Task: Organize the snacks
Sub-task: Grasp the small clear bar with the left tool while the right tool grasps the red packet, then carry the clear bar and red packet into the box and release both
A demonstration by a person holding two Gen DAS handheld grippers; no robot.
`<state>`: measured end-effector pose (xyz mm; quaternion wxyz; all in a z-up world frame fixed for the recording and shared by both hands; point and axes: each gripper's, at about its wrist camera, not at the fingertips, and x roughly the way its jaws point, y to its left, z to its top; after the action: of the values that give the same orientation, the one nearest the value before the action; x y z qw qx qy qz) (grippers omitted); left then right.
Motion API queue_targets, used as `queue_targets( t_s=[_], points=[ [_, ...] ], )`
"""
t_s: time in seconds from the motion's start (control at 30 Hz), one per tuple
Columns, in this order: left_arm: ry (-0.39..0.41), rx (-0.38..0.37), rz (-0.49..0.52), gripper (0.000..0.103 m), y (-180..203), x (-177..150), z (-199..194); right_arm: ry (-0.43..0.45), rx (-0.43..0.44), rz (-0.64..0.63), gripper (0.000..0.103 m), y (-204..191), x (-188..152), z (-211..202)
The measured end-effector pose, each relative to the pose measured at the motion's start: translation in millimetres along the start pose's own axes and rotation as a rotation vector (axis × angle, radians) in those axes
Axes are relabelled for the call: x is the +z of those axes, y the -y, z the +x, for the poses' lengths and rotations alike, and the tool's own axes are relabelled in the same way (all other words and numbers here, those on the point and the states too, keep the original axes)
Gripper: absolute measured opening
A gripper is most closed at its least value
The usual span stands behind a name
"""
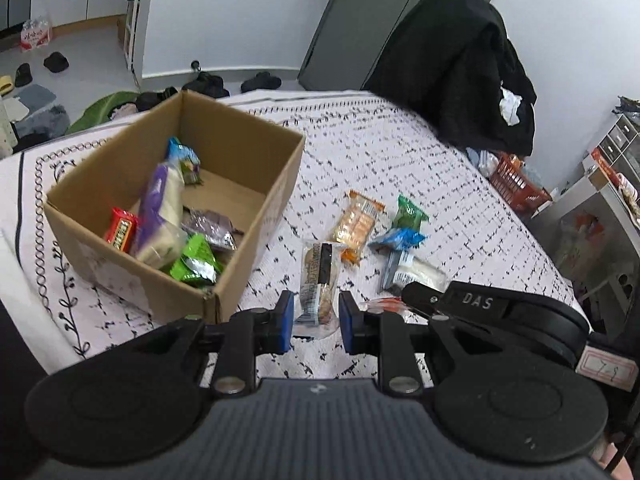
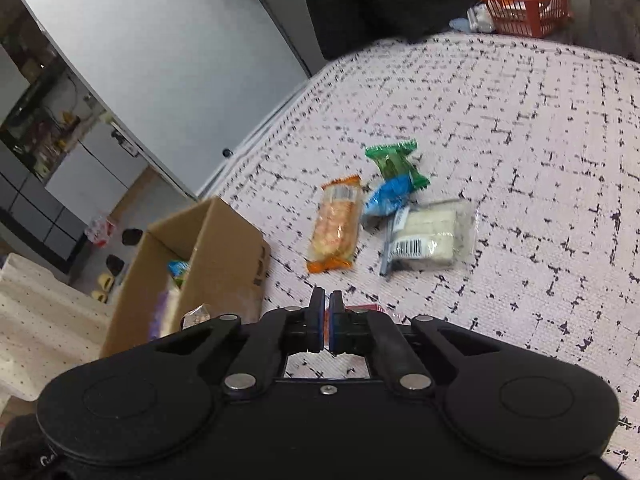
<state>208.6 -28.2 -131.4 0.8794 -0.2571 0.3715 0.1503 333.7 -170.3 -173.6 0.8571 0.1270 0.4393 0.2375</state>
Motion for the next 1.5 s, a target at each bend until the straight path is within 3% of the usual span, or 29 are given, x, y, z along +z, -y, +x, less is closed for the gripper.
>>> queue_targets(
  t_s=[0.37,0.73,0.9,1.07,1.17,1.37,1.43,1.5],
  points=[
    [0.041,0.007,0.005,0.023,0,7,-17,0.054,0.026,0.027,0.001,-1,6,-18],
    [0.099,0.025,-0.019,0.023,-28,36,-38,0.142,0.176,-0.027,0.000,-48,23,-44],
    [0.108,0.038,-0.056,0.023,-50,47,-40,0.169,0.182,-0.073,0.000,-72,22,-46],
    [0.103,0.035,-0.086,0.023,-65,53,-36,0.062,0.130,-0.049,0.000,-69,19,-18],
    [0.096,0.028,-0.106,0.023,-73,56,-31,0.007,0.099,-0.026,0.005,-67,14,-3],
    [0.070,0.020,-0.139,0.023,-87,59,-18,-0.050,0.058,-0.017,0.019,-68,1,18],
    [0.061,0.021,-0.149,0.023,-91,61,-12,-0.068,0.047,-0.005,0.032,-67,-1,26],
    [0.051,0.019,-0.157,0.023,-94,62,-6,-0.082,0.034,-0.001,0.034,-67,-3,34]
  ],
)
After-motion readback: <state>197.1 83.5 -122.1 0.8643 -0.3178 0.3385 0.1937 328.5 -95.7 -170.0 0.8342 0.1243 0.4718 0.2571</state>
